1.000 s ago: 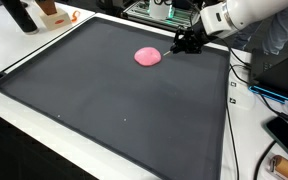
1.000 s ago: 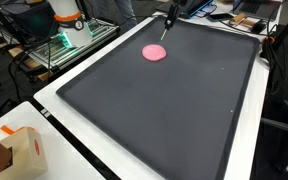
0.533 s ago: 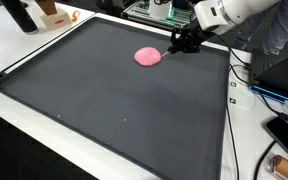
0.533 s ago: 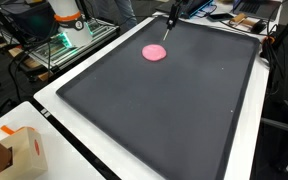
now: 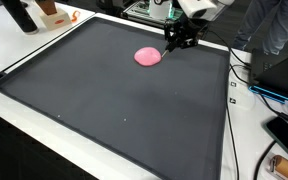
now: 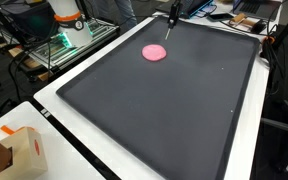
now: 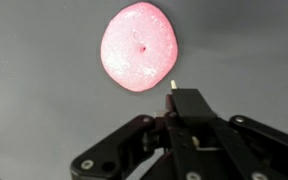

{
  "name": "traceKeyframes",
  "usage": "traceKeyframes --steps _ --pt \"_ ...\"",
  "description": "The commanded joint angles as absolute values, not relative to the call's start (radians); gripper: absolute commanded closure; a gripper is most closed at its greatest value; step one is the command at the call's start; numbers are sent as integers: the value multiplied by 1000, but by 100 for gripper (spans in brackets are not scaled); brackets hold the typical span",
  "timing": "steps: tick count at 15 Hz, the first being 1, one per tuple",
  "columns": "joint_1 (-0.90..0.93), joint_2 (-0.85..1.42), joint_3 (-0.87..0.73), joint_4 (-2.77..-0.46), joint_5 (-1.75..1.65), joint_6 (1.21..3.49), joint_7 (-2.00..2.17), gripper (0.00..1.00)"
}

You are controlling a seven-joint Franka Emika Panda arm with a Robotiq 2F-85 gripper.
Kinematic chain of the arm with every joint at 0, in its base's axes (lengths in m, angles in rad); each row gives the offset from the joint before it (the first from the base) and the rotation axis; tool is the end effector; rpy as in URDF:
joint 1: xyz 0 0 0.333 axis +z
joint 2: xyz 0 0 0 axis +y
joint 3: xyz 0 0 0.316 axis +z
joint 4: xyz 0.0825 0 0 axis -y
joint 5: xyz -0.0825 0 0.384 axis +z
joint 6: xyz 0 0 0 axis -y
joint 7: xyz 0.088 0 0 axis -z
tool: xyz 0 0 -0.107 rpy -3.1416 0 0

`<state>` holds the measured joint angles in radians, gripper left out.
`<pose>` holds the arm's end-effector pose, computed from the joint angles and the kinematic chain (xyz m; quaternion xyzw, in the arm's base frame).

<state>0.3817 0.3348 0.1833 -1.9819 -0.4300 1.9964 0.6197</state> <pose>0.4993 0.2833 0.2807 0.9732 0.0906 -0.0420 0.2071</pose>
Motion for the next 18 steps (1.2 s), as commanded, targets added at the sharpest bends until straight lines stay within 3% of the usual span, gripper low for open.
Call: traceKeyframes --steps 1,18 --pt "333 235 185 -2085 -354 2074 521 97" --pt "203 -147 180 -2285 -146 2131 254 97"
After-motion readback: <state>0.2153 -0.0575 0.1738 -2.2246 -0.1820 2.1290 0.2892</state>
